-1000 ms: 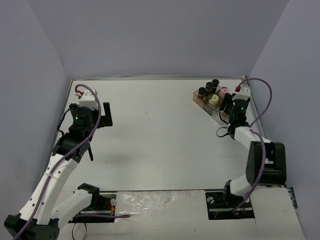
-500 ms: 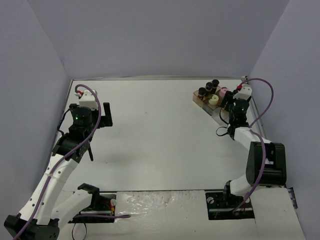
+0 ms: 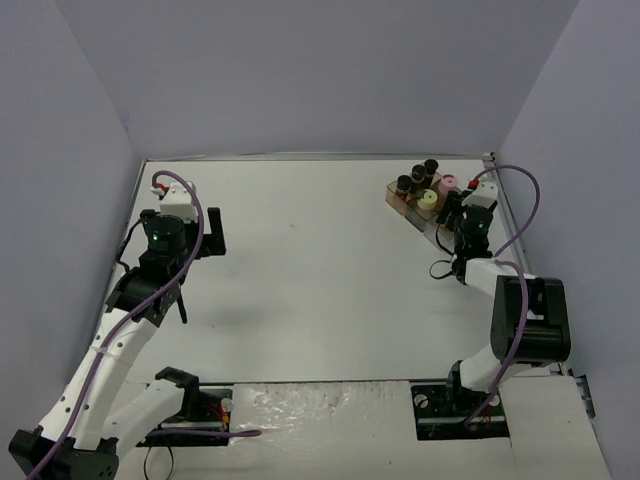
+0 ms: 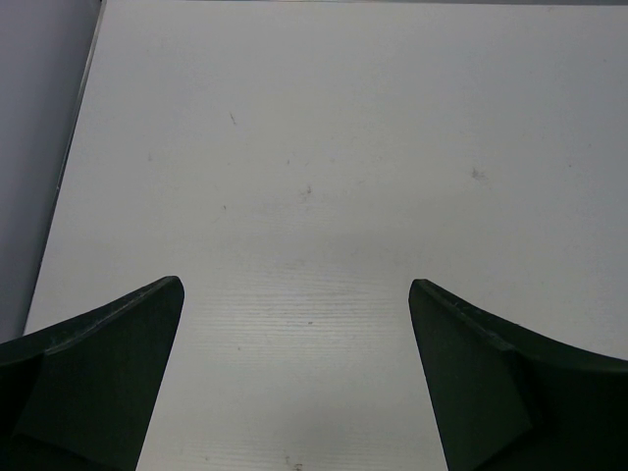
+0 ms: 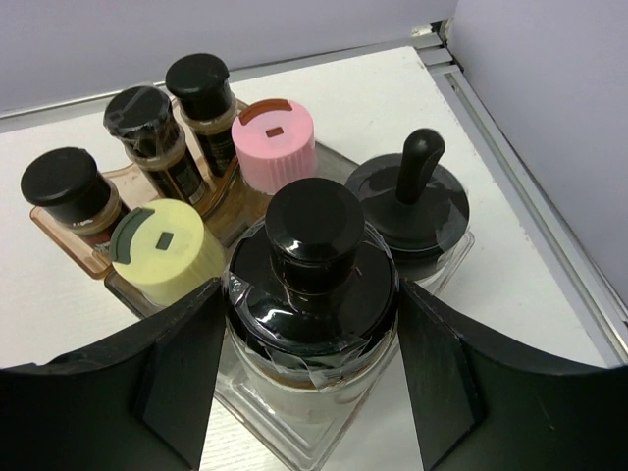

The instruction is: Organize the condiment bottles

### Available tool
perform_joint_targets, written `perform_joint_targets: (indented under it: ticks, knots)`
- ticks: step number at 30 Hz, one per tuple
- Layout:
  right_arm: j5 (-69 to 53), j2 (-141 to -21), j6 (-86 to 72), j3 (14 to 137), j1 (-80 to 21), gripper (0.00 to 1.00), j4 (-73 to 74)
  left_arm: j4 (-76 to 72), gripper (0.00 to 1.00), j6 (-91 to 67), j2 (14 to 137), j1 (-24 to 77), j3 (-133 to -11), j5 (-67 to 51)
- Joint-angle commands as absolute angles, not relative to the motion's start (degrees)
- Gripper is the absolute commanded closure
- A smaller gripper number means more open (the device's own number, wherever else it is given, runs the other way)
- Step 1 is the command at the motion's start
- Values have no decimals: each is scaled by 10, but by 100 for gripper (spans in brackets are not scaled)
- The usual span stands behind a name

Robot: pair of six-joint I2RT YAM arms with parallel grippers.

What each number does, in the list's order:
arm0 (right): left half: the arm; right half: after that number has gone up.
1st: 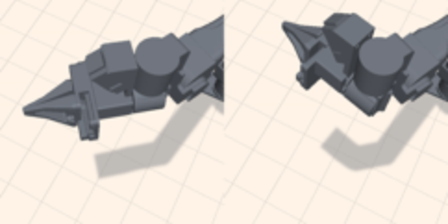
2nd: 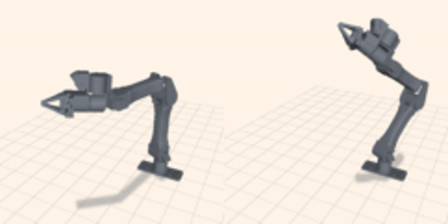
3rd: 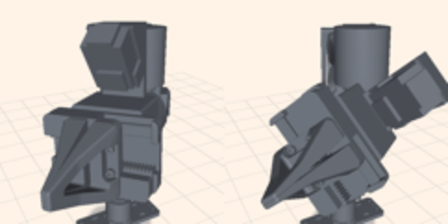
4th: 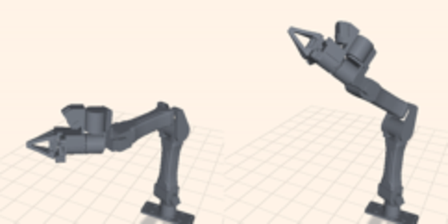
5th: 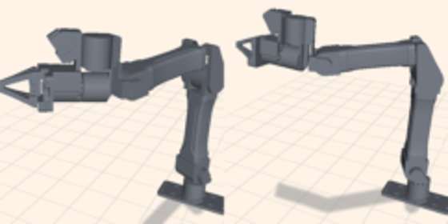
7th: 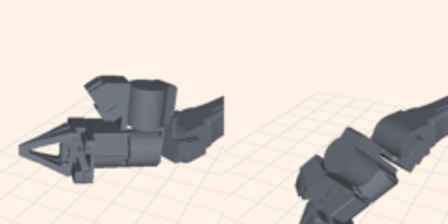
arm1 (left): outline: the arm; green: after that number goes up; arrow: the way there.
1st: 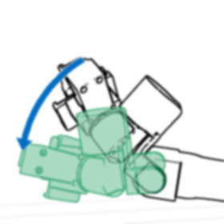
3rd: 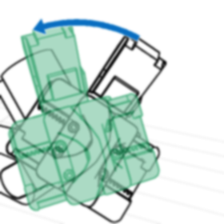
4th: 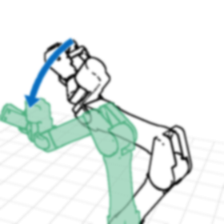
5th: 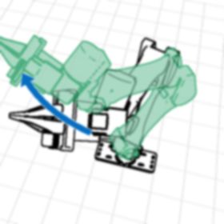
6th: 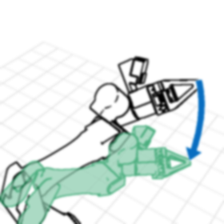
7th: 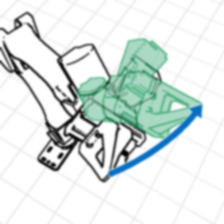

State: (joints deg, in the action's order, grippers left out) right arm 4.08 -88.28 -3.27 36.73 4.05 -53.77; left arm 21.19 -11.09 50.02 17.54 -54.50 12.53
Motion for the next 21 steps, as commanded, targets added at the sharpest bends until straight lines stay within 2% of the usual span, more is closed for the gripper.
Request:
perform_joint_targets:
  ticks: [1,10,14,17,21]
  knots:
    - [39,-878,-37,371,38,100,-628,180,3,-105,496,175,-556,129]
    - [31,-919,-37,373,37,98,-625,179,3,-104,495,175,-555,130]
    - [15,-925,-37,387,36,84,-612,179,3,-104,494,175,-555,131]
    - [12,-924,-41,388,34,60,-597,179,3,-104,492,174,-555,132]
    - [14,-902,-47,381,34,45,-583,178,3,-103,491,174,-554,131]
